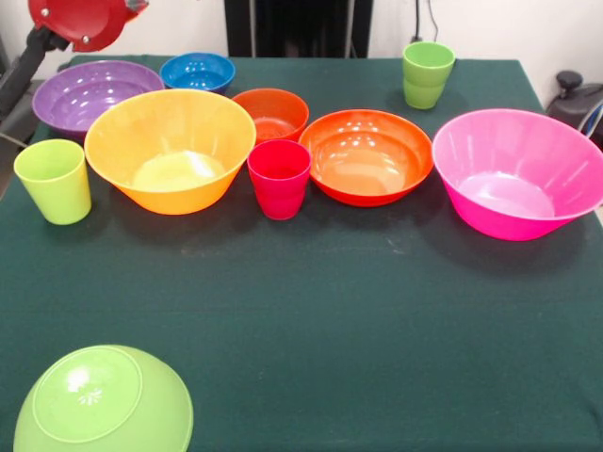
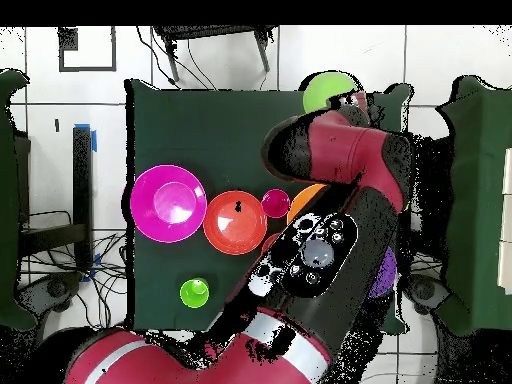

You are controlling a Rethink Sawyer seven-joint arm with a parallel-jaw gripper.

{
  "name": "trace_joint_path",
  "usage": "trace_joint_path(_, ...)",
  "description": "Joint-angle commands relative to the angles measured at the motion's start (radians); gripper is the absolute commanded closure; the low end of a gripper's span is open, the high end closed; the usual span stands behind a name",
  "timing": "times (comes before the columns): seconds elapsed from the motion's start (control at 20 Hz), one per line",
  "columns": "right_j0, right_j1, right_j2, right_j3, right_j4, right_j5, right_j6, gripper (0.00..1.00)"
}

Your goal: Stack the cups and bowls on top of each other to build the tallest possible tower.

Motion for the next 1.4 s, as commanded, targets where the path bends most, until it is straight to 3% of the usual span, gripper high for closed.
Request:
trace_joint_path(0.05,0.034,0.023,0.052,0.021,0.004,0.099,0.032,1.0)
trace_joint_path(0.75,0.009,0.078,0.055,-0.047,0.042,0.057,0.073,1.0)
trace_joint_path(1.4,-0.056,0.141,0.004,-0.254,0.138,0.189,0.073,1.0)
